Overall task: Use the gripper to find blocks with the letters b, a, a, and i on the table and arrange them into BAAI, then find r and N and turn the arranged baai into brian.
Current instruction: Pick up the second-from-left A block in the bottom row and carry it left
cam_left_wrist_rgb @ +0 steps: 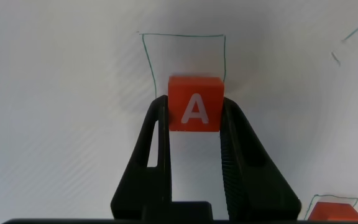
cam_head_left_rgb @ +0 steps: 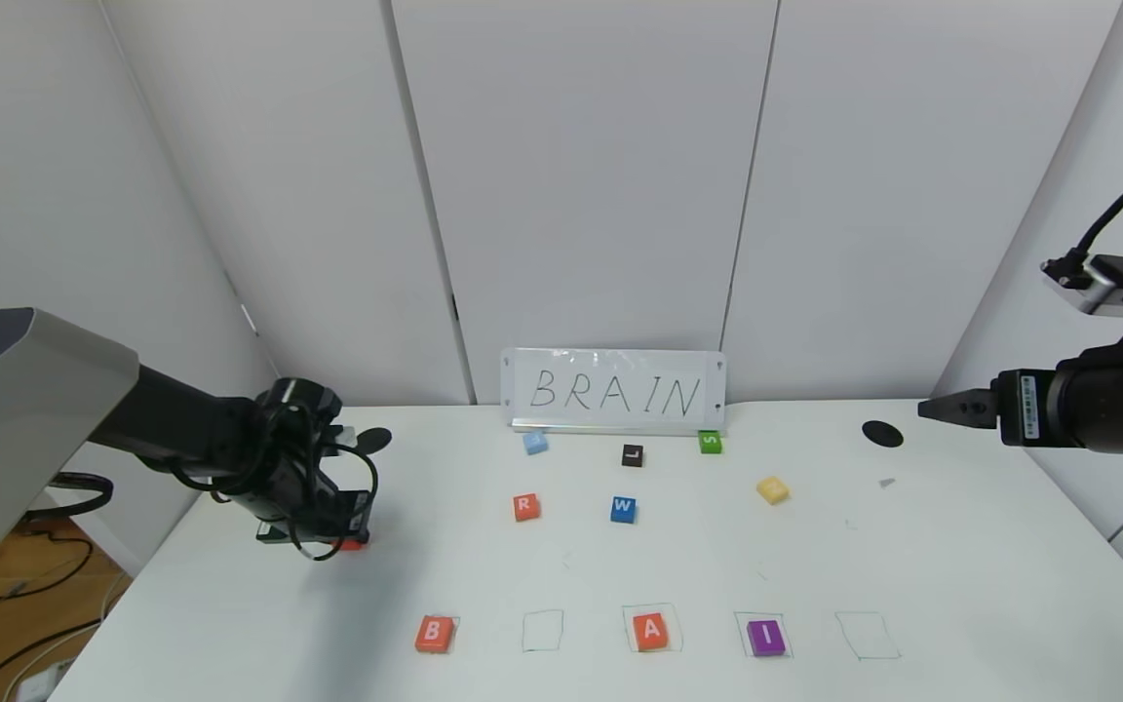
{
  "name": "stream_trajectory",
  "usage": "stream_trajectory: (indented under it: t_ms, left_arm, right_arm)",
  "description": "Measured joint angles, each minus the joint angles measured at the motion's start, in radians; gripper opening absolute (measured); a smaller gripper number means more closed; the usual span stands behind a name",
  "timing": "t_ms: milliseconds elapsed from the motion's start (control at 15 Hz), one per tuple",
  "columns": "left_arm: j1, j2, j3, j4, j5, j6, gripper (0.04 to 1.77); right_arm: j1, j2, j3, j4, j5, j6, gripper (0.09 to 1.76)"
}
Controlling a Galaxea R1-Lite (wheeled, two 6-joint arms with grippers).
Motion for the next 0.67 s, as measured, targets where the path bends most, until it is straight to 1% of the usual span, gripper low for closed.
stream_trajectory:
  t_ms: [667]
  left_arm:
    - [0.000,0.019,-0.018,0.003,0.006,0.001,0.52]
  right_arm:
    - [-0.001,0.006,-0.001,0.000,0.000,-0.001,1.71]
